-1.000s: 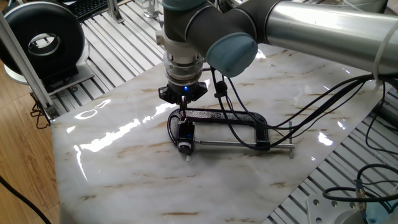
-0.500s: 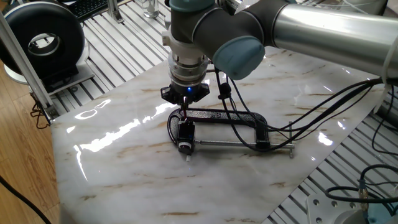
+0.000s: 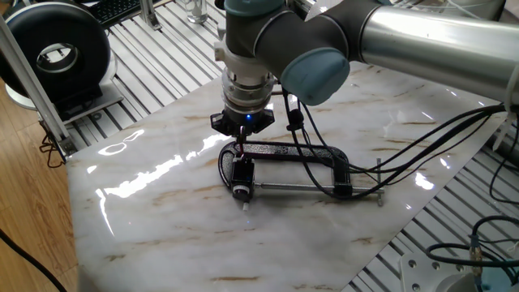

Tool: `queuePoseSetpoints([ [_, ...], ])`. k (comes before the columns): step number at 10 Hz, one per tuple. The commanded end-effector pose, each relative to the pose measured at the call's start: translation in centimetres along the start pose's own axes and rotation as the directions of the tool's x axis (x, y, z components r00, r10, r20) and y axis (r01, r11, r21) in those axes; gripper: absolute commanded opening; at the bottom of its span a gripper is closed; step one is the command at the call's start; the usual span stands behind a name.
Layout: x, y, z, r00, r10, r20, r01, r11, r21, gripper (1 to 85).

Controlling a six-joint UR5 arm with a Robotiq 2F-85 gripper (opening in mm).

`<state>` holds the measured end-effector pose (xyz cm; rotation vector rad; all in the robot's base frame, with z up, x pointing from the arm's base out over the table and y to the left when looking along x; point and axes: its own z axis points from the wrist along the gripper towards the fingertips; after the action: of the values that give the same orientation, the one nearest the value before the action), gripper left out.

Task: Insert the pencil into the pencil sharpener

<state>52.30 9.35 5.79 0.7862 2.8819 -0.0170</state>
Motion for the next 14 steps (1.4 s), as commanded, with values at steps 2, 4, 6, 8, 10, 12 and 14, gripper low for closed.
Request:
queuePoseSetpoints([
  [2,0.8,0.6,-0.2,1.0,0.01,-0.004,-0.01,1.0,-0.012,1.0],
  [4,0.9,1.3,0.0,1.0,0.011,0.004,-0.011,1.0,-0.025,1.0],
  [6,0.9,1.8,0.1,1.0,0.013,0.013,-0.012,0.999,-0.045,1.0],
  [8,0.9,1.0,0.1,1.0,0.017,0.01,-0.016,0.998,-0.068,1.0],
  [10,0.8,0.3,0.0,1.0,0.016,0.002,-0.016,0.998,-0.063,1.0],
  [12,1.0,-0.2,0.2,1.0,0.014,-0.011,-0.014,0.999,-0.043,1.0],
  [14,1.3,0.2,0.2,1.0,0.01,-0.018,-0.011,0.999,-0.035,2.7],
])
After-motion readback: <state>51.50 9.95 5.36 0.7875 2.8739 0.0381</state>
